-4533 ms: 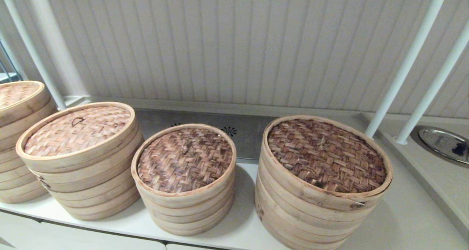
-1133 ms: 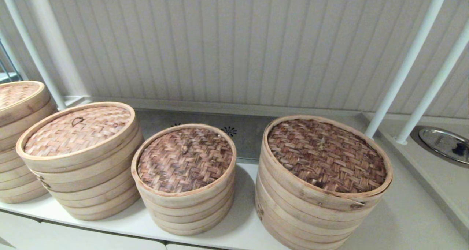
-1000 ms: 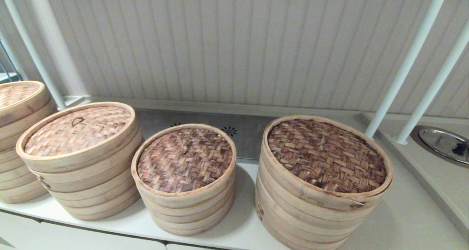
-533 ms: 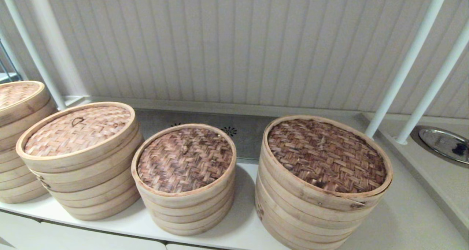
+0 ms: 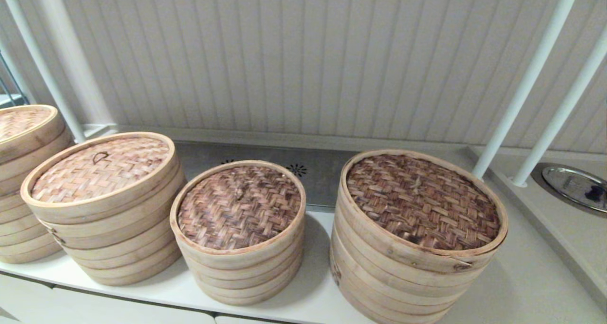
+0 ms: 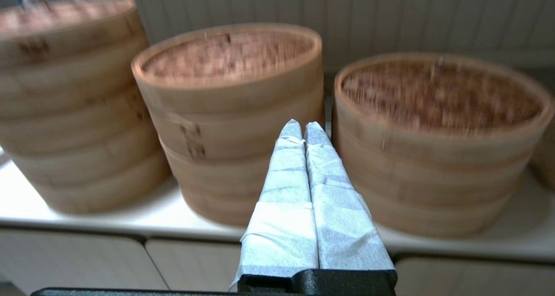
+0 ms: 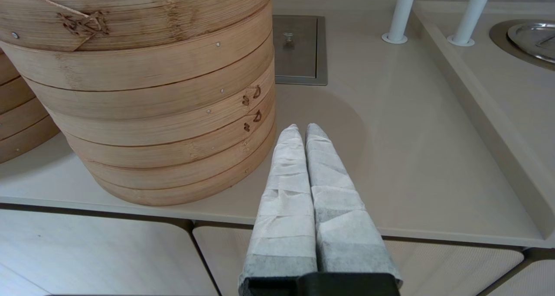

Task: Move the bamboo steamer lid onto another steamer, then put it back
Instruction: Pick up the steamer

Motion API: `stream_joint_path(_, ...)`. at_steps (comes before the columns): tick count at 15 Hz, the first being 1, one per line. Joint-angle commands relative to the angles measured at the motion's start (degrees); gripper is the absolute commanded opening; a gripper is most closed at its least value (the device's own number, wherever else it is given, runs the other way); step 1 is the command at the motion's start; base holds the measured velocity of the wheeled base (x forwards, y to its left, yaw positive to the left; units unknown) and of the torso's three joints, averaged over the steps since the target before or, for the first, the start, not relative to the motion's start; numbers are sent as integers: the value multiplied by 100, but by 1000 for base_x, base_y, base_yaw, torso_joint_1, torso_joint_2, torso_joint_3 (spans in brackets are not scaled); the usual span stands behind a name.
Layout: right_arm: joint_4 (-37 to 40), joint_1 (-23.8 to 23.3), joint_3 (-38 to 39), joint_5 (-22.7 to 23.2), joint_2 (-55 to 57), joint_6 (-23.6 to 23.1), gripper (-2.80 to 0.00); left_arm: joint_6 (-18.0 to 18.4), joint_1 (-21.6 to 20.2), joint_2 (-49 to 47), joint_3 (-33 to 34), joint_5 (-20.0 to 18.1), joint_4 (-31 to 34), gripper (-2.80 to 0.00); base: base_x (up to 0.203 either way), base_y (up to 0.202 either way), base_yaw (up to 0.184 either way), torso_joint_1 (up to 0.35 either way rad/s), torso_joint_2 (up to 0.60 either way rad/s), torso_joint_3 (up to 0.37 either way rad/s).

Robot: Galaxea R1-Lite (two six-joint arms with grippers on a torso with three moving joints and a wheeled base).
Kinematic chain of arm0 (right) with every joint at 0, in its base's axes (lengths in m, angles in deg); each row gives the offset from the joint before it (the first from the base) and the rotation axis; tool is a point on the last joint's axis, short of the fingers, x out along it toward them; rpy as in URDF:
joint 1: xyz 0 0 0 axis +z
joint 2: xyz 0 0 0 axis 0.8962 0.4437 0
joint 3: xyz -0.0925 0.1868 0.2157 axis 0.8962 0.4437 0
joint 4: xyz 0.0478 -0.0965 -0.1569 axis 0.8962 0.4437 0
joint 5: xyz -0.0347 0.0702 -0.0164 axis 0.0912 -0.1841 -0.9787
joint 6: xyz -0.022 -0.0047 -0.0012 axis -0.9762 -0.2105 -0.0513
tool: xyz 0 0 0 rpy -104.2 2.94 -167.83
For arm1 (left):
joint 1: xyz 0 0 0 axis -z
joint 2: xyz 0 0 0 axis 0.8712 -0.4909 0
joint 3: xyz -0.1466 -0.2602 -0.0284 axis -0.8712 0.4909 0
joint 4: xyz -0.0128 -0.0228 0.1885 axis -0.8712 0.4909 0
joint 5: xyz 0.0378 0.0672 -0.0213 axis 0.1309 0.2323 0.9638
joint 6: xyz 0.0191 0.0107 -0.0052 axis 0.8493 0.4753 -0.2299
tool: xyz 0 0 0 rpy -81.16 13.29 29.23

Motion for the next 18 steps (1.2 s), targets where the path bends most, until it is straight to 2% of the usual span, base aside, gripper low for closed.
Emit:
stream_joint_path(1, -2, 2, 9, 0, 8, 4, -280, 3, -15, -898, -628, -7, -10, -280, 0, 0, 0, 0, 0, 0)
stream_joint_path(5, -2, 2, 9, 0, 8, 4, -280, 13, -258, -2589, -2276, 18, 190, -280, 0, 0, 0, 0, 0, 0)
stream_joint_path(8, -2, 2, 9, 0, 8, 4, -280, 11, -830, -3938, -3321, 16, 691, -280, 0, 0, 0, 0, 0, 0)
stream_joint_path(10, -2, 2, 14, 0, 8, 4, -280, 10, -1059, -4584, -3676, 52, 890, -280, 0, 0, 0, 0, 0, 0)
stream_joint_path(16, -2, 2, 9, 0, 8, 4, -280, 35, -1198, -6318, -4251, 24, 1113, -280, 0, 0, 0, 0, 0, 0)
stream_joint_path(17, -2, 2, 11, 0, 8, 4, -280, 22, -1267, -6569, -4319, -29, 1125, 0, 0, 0, 0, 0, 0, 0)
stream_joint_path(18, -2, 2, 9, 0, 8, 4, -280, 19, -1429, -6781, -4381, -198, 1114, 0, 0, 0, 0, 0, 0, 0)
